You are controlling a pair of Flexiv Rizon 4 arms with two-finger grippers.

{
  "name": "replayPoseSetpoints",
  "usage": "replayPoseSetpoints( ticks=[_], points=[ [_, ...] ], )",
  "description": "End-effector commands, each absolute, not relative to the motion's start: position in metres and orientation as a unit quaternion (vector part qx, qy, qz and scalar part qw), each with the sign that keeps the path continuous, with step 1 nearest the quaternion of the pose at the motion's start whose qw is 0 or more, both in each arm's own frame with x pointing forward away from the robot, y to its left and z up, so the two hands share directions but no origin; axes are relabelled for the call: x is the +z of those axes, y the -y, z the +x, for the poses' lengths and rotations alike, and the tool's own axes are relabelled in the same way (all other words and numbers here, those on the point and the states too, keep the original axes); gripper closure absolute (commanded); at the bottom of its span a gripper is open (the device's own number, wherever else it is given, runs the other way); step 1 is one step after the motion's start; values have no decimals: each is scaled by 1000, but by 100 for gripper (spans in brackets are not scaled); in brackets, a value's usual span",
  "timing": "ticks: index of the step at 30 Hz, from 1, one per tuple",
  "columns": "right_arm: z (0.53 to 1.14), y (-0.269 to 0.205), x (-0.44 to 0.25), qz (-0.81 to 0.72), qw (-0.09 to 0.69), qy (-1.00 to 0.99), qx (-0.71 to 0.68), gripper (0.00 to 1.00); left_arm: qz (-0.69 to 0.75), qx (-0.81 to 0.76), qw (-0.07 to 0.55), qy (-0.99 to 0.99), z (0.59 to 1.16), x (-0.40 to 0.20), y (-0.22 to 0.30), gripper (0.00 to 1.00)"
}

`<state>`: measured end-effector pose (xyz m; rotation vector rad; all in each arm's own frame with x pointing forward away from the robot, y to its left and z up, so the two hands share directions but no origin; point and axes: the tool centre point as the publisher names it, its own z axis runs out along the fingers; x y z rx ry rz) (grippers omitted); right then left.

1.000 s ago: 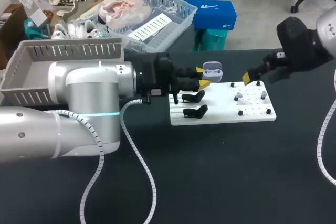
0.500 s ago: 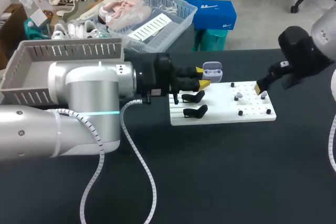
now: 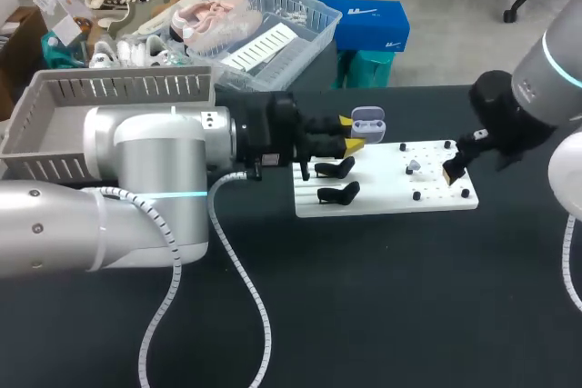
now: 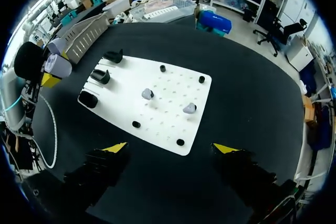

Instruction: Pick up each earbud case from the left stands, insert the matching earbuds, close the lid, and place the case in the box.

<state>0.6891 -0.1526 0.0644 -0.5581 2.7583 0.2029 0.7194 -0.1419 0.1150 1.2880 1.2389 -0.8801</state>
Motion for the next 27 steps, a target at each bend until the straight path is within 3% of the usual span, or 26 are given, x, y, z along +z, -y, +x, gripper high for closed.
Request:
replayPoseSetpoints(
  ticks=[1,17,20,26,27],
  points=[
    [706,153,55,-201,154,-964,79,0,541,-370,546,-522,719,114,142,100],
    [735,151,40,-190,142,-971,35,0,541,-370,546,-522,719,114,142,100],
    [737,151,39,-182,140,-973,29,10,541,-370,546,-522,719,114,142,100],
    [740,152,38,-181,134,-974,21,18,541,-370,546,-522,719,114,142,100],
    [740,152,38,-181,134,-974,20,24,541,-370,546,-522,719,114,142,100]
  ],
)
